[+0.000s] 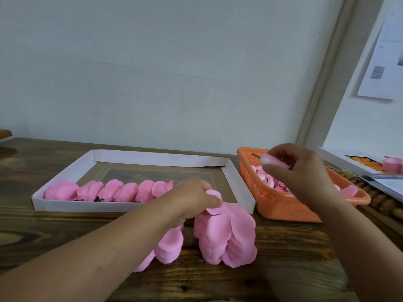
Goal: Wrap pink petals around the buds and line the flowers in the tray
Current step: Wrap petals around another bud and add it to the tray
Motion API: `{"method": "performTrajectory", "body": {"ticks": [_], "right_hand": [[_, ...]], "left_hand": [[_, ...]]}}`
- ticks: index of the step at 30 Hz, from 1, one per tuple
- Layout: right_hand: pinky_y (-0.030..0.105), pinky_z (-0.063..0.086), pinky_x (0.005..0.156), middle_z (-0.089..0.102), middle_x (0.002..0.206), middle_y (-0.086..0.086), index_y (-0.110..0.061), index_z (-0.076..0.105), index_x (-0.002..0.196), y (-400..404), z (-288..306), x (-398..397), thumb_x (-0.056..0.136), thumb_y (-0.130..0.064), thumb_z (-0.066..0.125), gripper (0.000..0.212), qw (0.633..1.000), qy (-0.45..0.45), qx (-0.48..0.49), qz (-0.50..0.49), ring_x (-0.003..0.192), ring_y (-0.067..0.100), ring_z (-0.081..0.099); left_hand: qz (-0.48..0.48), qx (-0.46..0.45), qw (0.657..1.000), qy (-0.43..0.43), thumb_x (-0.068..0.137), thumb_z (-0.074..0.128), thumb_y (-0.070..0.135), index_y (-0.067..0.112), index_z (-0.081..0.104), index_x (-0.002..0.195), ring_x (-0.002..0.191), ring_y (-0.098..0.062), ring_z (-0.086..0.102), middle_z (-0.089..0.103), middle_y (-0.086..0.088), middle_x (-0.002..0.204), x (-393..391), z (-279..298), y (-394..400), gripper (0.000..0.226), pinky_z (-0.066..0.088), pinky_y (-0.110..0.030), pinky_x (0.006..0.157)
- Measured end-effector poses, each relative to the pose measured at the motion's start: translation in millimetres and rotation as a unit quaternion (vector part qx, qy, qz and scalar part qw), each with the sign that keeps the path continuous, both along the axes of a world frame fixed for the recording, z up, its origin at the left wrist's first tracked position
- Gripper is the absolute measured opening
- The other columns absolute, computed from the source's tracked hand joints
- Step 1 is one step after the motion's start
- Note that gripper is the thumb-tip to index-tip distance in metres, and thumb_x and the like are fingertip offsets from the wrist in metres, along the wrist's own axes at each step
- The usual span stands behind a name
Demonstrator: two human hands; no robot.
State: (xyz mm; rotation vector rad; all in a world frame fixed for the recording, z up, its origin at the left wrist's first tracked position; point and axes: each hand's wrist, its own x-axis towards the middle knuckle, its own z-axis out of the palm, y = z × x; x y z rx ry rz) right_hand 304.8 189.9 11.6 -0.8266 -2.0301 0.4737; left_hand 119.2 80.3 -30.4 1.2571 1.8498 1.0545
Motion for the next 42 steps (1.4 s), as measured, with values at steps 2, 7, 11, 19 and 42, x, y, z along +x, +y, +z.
{"method": "performTrajectory", "body": {"ticks": [2,7,11,19,42], "right_hand": [[0.010,0.048,0.054,0.067,0.078,-0.009,-0.028,0.067,0.081,-13.4,-1.2,-2.8,0.074,-0.012,0.076,0.019,0.996,0.027,-0.061,0.056,0.067,-0.002,0.061],[0.011,0.045,0.062,0.068,0.083,-0.008,-0.018,0.073,0.090,-34.2,-4.8,-7.6,0.076,-0.005,0.074,0.020,0.984,-0.042,-0.094,0.148,0.072,0.000,0.060],[0.012,0.044,0.065,0.068,0.083,-0.010,-0.022,0.073,0.090,-42.7,-6.9,-10.5,0.076,-0.009,0.075,0.019,0.980,-0.079,-0.080,0.167,0.076,0.000,0.059],[0.011,0.041,0.066,0.064,0.085,-0.002,-0.014,0.072,0.086,-54.7,-8.5,-21.7,0.073,0.000,0.069,0.019,0.987,-0.092,0.034,0.129,0.080,0.004,0.055],[0.010,0.041,0.059,0.062,0.076,-0.009,-0.015,0.068,0.081,-78.9,-6.7,-21.4,0.072,-0.001,0.071,0.017,0.982,-0.084,0.049,0.160,0.069,-0.001,0.053]], "left_hand": [[0.017,0.022,0.991,-0.133,0.087,0.066,0.008,0.011,0.061,0.079,0.069,-0.016,0.061,0.064,-0.006,0.079,3.4,2.8,-4.4,0.010,0.053,-0.024,0.062],[0.027,0.078,0.936,-0.343,0.093,0.053,0.005,0.006,0.061,0.098,0.073,-0.022,0.062,0.067,-0.011,0.085,10.5,8.1,-16.5,0.010,0.048,-0.030,0.070],[0.043,0.095,0.887,-0.449,0.095,0.047,0.003,-0.008,0.059,0.116,0.098,-0.032,0.062,0.063,-0.027,0.116,11.8,3.8,-24.1,0.027,0.050,-0.039,0.086],[-0.011,0.133,0.788,-0.601,0.083,0.059,0.013,-0.003,0.062,0.118,0.100,-0.029,0.065,0.065,-0.023,0.118,19.4,-2.1,-34.9,0.040,0.053,-0.037,0.088],[0.163,0.103,0.915,-0.355,0.089,0.060,0.014,0.006,0.064,0.099,0.089,-0.032,0.070,0.072,-0.019,0.094,24.6,-8.7,-33.9,0.014,0.054,-0.042,0.081]]}}
